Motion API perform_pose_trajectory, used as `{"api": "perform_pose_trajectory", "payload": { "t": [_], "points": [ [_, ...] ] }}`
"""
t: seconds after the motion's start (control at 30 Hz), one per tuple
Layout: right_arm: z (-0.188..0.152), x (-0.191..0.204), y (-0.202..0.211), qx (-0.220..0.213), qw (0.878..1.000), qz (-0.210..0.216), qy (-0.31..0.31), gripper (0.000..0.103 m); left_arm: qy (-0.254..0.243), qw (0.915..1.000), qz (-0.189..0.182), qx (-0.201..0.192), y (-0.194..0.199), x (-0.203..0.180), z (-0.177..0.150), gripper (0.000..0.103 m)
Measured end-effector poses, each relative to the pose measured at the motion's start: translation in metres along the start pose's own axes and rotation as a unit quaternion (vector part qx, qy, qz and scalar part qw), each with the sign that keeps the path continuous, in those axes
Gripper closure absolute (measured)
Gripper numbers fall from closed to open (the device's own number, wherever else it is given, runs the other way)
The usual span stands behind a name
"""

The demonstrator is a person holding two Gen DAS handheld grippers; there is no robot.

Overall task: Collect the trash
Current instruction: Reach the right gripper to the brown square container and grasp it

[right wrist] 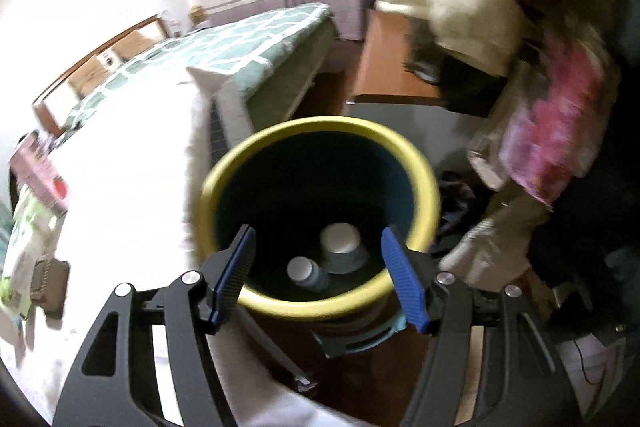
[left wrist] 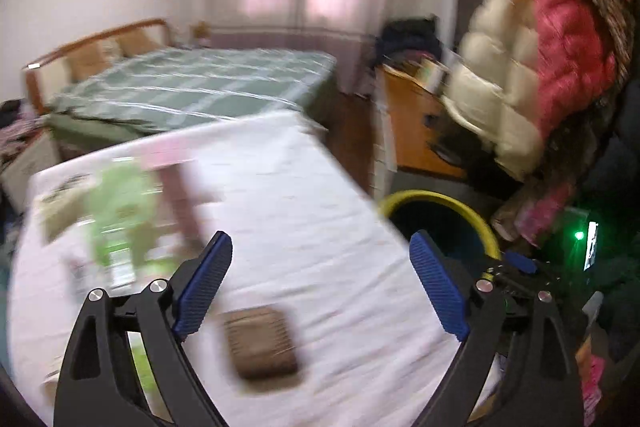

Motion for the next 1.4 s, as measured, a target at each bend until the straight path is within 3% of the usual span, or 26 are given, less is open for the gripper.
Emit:
{"api": "perform_pose_trajectory", "payload": {
  "t": [0.1, 0.2, 0.3, 0.47, 0.57, 0.93, 1.0, 1.1, 1.4],
  "points": [
    [0.008, 0.041, 0.000, -0.002, 0.999, 0.028, 0.034, 0.041, 0.030, 0.9978, 0.046, -0.038, 0.038, 0.047, -0.001, 0.011],
    [0.014, 0.088, 0.000, -0.004, 0.995, 0.058, 0.075, 0.041, 0.059, 0.9895, 0.109, -0.074, 0.077, 0.100, -0.006, 0.011],
    [0.018, 0.138, 0.003, -0.008, 0.989, 0.096, 0.113, 0.041, 0.085, 0.9819, 0.144, -0.089, 0.103, 0.143, -0.012, 0.010],
    [0.016, 0.209, 0.017, -0.017, 0.974, 0.164, 0.158, 0.036, 0.113, 0.9753, 0.163, -0.097, 0.124, 0.184, -0.020, 0.010],
    [0.011, 0.240, 0.019, -0.012, 0.967, 0.178, 0.183, 0.034, 0.120, 0.9752, 0.160, -0.096, 0.126, 0.192, -0.024, 0.010],
    [0.003, 0.265, 0.003, 0.020, 0.964, 0.161, 0.209, 0.029, 0.127, 0.9772, 0.150, -0.079, 0.102, 0.193, -0.033, 0.010],
    [0.002, 0.264, -0.001, 0.024, 0.965, 0.160, 0.207, 0.041, 0.127, 0.9773, 0.151, -0.077, 0.100, 0.193, -0.034, 0.010],
    [0.003, 0.262, -0.003, 0.022, 0.966, 0.159, 0.201, 0.046, 0.127, 0.9770, 0.153, -0.077, 0.099, 0.192, -0.034, 0.010],
    [0.013, 0.228, 0.000, 0.003, 0.977, 0.133, 0.167, 0.046, 0.125, 0.9776, 0.154, -0.072, 0.092, 0.189, -0.038, 0.010]
  ]
}}
Point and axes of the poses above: each gripper's, at about its wrist camera, not at the fingertips, and y roughly against the way its jaws point, x to its left, z to its top, the point moved 2 cm from there along -y, roughly the way its jaws point, and after that the axes turned 14 degrees about y, right-handed, at the moved point
